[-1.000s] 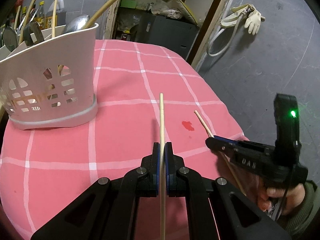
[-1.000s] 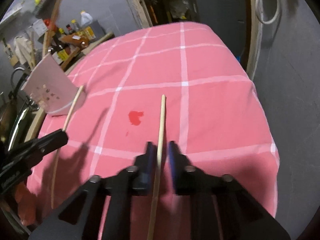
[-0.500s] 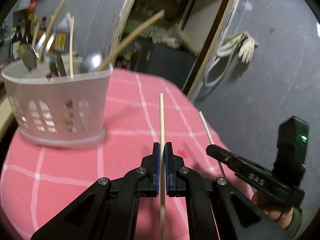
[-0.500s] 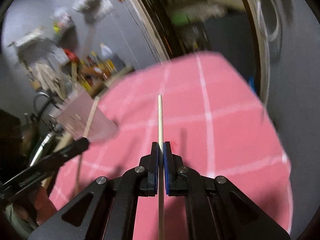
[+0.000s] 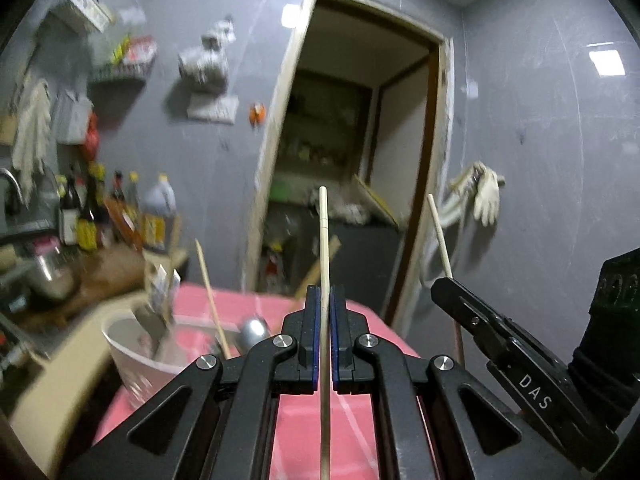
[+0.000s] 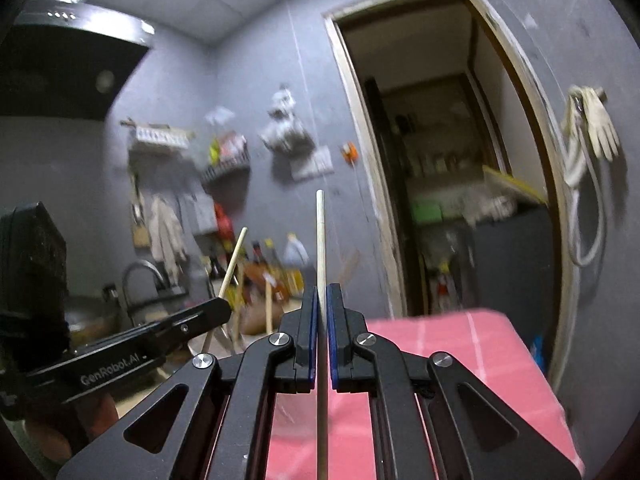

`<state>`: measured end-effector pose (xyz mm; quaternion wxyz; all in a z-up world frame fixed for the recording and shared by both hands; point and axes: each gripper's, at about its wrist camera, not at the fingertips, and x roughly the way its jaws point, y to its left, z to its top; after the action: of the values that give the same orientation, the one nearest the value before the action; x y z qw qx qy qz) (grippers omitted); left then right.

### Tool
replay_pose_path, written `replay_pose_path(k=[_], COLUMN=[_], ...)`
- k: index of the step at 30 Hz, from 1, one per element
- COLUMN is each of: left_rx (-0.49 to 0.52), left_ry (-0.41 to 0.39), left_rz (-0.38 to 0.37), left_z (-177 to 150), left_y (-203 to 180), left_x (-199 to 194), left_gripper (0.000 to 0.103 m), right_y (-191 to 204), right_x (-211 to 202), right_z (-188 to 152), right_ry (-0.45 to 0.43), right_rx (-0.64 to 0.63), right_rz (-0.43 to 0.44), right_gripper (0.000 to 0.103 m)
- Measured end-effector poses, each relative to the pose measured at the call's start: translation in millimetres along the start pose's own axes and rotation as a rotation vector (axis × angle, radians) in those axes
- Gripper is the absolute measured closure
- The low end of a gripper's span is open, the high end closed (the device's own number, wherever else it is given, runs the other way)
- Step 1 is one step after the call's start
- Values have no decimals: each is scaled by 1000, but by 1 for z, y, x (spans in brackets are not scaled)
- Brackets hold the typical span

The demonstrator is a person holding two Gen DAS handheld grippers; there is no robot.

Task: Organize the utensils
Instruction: 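Lift both chopsticks with both tools and carry them over the caddy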

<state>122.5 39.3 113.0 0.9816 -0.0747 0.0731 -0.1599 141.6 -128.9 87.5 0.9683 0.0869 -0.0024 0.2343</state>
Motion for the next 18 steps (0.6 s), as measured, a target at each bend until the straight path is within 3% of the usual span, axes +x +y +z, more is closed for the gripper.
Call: replay_pose_path(k=[9,14,18], left_rx=[-8,-87,-133], left_ry=[-94,-136,-171], left_rz=[116,138,167], left_z=[39,54,59], left_y=[57,107,132], left_x=[5,18,29], left_gripper=[100,100,100], right_y=[20,16,15], right_x=[52,80,100], right_z=[22,24,18], right_ry=[-120,-193,-204], right_rx=[22,70,88], right_rz=[75,140,146], right_gripper=[100,100,100])
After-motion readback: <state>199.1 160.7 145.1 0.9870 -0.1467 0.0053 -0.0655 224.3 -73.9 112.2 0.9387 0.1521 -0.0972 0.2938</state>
